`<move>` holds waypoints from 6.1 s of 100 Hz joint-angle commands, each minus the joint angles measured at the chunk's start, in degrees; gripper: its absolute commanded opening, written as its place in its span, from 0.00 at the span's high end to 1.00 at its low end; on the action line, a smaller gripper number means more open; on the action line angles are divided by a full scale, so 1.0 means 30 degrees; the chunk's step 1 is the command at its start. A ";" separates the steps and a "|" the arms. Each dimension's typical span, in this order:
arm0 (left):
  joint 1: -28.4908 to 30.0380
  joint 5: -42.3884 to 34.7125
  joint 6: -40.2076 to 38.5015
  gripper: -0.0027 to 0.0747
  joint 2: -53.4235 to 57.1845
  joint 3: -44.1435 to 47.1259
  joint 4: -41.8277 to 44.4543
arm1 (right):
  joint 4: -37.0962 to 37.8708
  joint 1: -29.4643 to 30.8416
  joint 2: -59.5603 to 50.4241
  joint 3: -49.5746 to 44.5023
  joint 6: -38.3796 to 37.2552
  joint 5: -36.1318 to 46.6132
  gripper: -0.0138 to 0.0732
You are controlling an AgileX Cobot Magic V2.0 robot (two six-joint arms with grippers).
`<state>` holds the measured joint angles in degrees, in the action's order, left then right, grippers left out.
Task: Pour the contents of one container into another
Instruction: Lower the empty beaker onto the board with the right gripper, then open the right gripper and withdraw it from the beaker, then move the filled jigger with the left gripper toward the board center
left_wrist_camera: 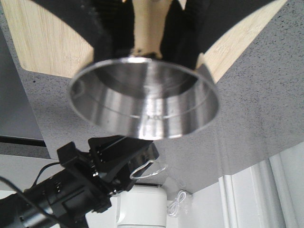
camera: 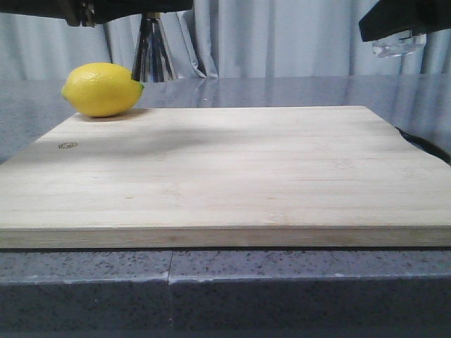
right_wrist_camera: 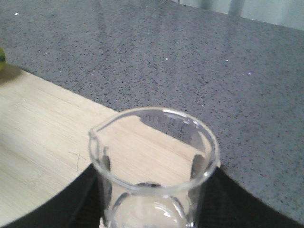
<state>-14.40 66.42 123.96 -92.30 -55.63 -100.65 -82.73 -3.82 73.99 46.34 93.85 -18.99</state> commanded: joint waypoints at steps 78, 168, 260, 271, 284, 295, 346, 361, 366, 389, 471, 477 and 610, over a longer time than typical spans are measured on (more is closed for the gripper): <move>-0.0186 0.1768 -0.0158 0.67 0.0840 -0.0606 -0.1782 | -0.7554 0.0169 0.5248 0.1144 1.1183 -0.5492 0.49; -0.0186 0.1768 -0.0158 0.67 0.0840 -0.0606 -0.1782 | -0.7554 0.0169 0.5362 0.1340 1.1119 -0.4222 0.49; -0.0186 0.1768 -0.0158 0.67 0.0840 -0.0606 -0.1782 | -0.7315 0.0169 0.5710 0.1301 1.0865 -0.3355 0.45; -0.0186 0.1768 -0.0158 0.67 0.0840 -0.0606 -0.1782 | -0.7315 0.0169 0.5896 0.1301 1.0658 -0.3486 0.35; -0.0186 0.1768 -0.0158 0.67 0.0840 -0.0606 -0.1782 | -0.7315 0.0169 0.5862 0.1301 1.0658 -0.3486 0.23; -0.0186 0.1768 -0.0158 0.67 0.0840 -0.0606 -0.1782 | -0.7315 0.0169 0.5696 0.1301 1.0053 -0.3315 0.16; -0.0186 0.1768 -0.0158 0.67 0.0840 -0.0606 -0.1782 | -0.4330 0.0169 0.2015 -0.1519 0.4829 -0.1622 0.15; -0.0186 0.1768 -0.0158 0.67 0.0840 -0.0606 -0.1782 | -0.3758 0.0169 0.0089 -0.2879 0.3269 -0.1153 0.15; -0.0186 0.1768 -0.0158 0.67 0.0840 -0.0606 -0.1782 | -0.3758 0.0169 -0.0633 -0.3276 0.2992 -0.1153 0.15; -0.0186 0.1768 -0.0158 0.67 0.0840 -0.0606 -0.1782 | -0.3687 0.0169 -0.4316 -0.4061 0.2341 -0.0943 0.15; -0.0186 0.1768 -0.0158 0.67 0.0840 -0.0606 -0.1782 | -0.3687 0.0169 -0.8954 -0.4061 0.1393 -0.1053 0.15; -0.0186 0.1768 -0.0158 0.67 0.0840 -0.0606 -0.1782 | -0.3687 0.0169 -0.8954 -0.4061 0.1393 -0.1063 0.15; -0.2058 0.1890 -0.0071 0.67 -0.3648 -0.3475 -0.1782 | -0.3687 0.0169 -0.8954 -0.4061 0.1393 -0.0944 0.15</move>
<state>-19.94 66.41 123.96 -104.65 -64.32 -100.60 -93.11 -3.53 47.70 32.69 97.91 -21.61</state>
